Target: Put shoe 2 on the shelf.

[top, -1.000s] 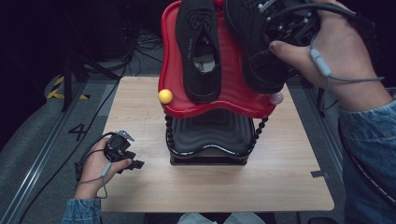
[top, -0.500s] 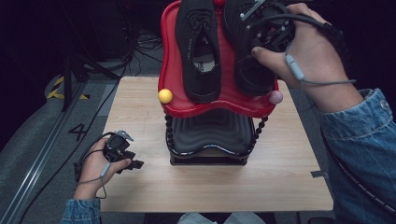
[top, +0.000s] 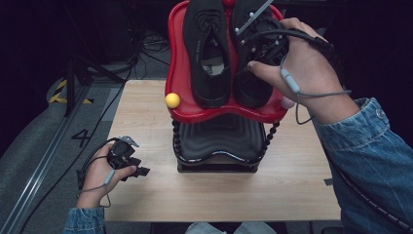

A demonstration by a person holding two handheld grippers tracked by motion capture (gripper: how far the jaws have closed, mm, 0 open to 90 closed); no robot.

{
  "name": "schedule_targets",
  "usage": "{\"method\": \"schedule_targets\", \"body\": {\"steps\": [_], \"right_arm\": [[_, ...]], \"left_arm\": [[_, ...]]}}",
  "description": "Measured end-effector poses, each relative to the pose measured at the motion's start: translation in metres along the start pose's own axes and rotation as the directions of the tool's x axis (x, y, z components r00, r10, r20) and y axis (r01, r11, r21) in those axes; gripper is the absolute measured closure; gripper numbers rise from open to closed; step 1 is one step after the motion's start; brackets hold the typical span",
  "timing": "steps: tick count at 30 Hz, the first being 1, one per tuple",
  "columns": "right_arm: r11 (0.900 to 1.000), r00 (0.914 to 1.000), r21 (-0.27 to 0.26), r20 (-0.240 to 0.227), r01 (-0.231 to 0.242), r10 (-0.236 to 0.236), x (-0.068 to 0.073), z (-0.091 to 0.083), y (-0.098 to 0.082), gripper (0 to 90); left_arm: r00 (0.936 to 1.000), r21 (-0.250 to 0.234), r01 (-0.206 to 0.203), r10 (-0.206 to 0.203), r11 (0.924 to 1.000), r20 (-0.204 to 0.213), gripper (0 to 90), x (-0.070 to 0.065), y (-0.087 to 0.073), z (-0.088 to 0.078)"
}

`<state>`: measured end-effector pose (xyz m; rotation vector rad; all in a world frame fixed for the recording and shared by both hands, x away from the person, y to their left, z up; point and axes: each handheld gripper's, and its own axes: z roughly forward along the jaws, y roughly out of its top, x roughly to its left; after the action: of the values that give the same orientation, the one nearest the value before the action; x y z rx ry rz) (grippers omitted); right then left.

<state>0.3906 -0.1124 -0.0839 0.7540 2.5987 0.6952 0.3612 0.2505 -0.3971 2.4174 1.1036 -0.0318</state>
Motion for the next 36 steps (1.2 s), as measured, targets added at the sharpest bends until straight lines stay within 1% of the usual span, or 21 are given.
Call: {"method": "schedule_targets", "body": {"steps": [6, 7, 8, 9, 10, 11, 13, 15, 16, 17, 18, 19, 20, 23, 24, 26, 28, 29, 32, 35, 36], "right_arm": [[1.0, 1.0, -0.012, 0.009, -0.002, 0.002, 0.002, 0.005, 0.0, 79.5], [1.0, 0.9999, -0.011, 0.002, -0.01, 0.01, 0.002, 0.004, 0.0, 76.7], [1.0, 0.9994, -0.013, -0.019, -0.028, 0.028, 0.002, 0.002, -0.002, 69.8], [1.0, 0.9994, -0.013, -0.019, -0.028, 0.028, 0.002, 0.002, -0.002, 69.8], [0.999, 0.999, -0.021, -0.028, -0.037, 0.036, 0.001, 0.001, -0.003, 67.1], [0.999, 0.9985, -0.03, -0.037, -0.041, 0.04, 0.001, -0.001, -0.004, 64.9], [0.996, 0.9965, -0.064, -0.057, -0.064, 0.061, 0.001, -0.012, -0.007, 58.4], [0.992, 0.994, -0.095, -0.078, -0.085, 0.077, 0.0, -0.021, -0.01, 55.0], [0.991, 0.9937, -0.104, -0.078, -0.088, 0.08, 0.0, -0.026, -0.012, 53.9], [0.991, 0.9937, -0.104, -0.078, -0.088, 0.08, 0.0, -0.026, -0.012, 53.9], [0.988, 0.9935, -0.123, -0.078, -0.093, 0.083, -0.001, -0.035, -0.016, 51.5], [0.988, 0.9935, -0.123, -0.078, -0.093, 0.083, -0.001, -0.035, -0.016, 51.5], [0.984, 0.9938, -0.154, -0.078, -0.091, 0.079, -0.001, -0.044, -0.02, 49.6], [0.976, 0.9937, -0.196, -0.078, -0.094, 0.08, -0.003, -0.058, -0.028, 48.2], [0.976, 0.9937, -0.196, -0.078, -0.094, 0.08, -0.003, -0.058, -0.028, 48.2], [0.972, 0.9938, -0.216, -0.077, -0.096, 0.081, -0.004, -0.067, -0.036, 47.3], [0.968, 0.9944, -0.233, -0.068, -0.094, 0.08, -0.006, -0.077, -0.046, 46.9], [0.968, 0.9944, -0.233, -0.068, -0.094, 0.08, -0.006, -0.077, -0.046, 46.9], [0.963, 0.9949, -0.25, -0.055, -0.096, 0.085, -0.008, -0.088, -0.061, 46.4], [0.959, 0.9943, -0.265, -0.051, -0.104, 0.094, -0.012, -0.094, -0.076, 46.0], [0.958, 0.9935, -0.263, -0.05, -0.112, 0.103, -0.014, -0.096, -0.086, 44.8]], "left_arm": [[1.0, 0.0, 0.002, -0.002, 1.0, 0.0, 45.0, 0.0, 0.0, 0.0], [1.0, 0.002, 0.005, -0.005, 1.0, 0.003, 44.9, 0.0, 0.0, 0.0], [1.0, -0.002, 0.002, -0.002, 1.0, 0.0, 44.9, 0.0, 0.001, 0.0], [1.0, -0.002, 0.002, -0.002, 1.0, 0.0, 44.9, 0.0, 0.001, 0.0], [1.0, 0.0, 0.005, -0.005, 1.0, 0.002, 44.9, 0.0, 0.001, 0.0], [1.0, -0.001, 0.004, -0.004, 1.0, 0.002, 45.0, 0.0, 0.001, 0.0], [1.0, -0.003, 0.003, -0.003, 1.0, 0.003, 44.9, 0.001, 0.0, 0.0], [1.0, -0.001, 0.002, -0.002, 1.0, 0.003, 44.9, 0.001, 0.0, 0.0], [1.0, 0.003, 0.006, -0.006, 1.0, 0.004, 44.9, 0.0, 0.0, 0.0], [1.0, 0.003, 0.006, -0.006, 1.0, 0.004, 44.9, 0.0, 0.0, 0.0], [1.0, 0.0, 0.001, -0.001, 1.0, 0.004, 44.8, 0.0, 0.0, 0.0], [1.0, -0.001, -0.003, 0.003, 1.0, 0.0, 44.8, 0.0, 0.0, 0.0], [1.0, 0.0, 0.0, 0.0, 1.0, 0.001, 44.8, 0.0, 0.001, -0.001], [1.0, -0.001, 0.004, -0.004, 1.0, -0.003, 44.8, 0.001, 0.001, 0.0], [1.0, -0.001, 0.004, -0.004, 1.0, -0.003, 44.8, 0.001, 0.001, 0.0], [1.0, 0.0, 0.0, 0.0, 1.0, 0.004, 44.8, 0.001, 0.002, 0.0], [1.0, 0.003, 0.001, -0.001, 1.0, -0.002, 44.8, 0.001, 0.003, 0.002], [1.0, 0.003, 0.001, -0.001, 1.0, -0.002, 44.8, 0.001, 0.003, 0.002], [1.0, 0.004, -0.001, 0.001, 1.0, -0.001, 44.7, 0.001, 0.003, 0.002], [1.0, 0.006, -0.002, 0.002, 1.0, 0.002, 44.7, 0.001, 0.003, 0.002], [1.0, 0.006, -0.003, 0.003, 1.0, -0.002, 44.7, 0.001, 0.003, 0.001]]}}
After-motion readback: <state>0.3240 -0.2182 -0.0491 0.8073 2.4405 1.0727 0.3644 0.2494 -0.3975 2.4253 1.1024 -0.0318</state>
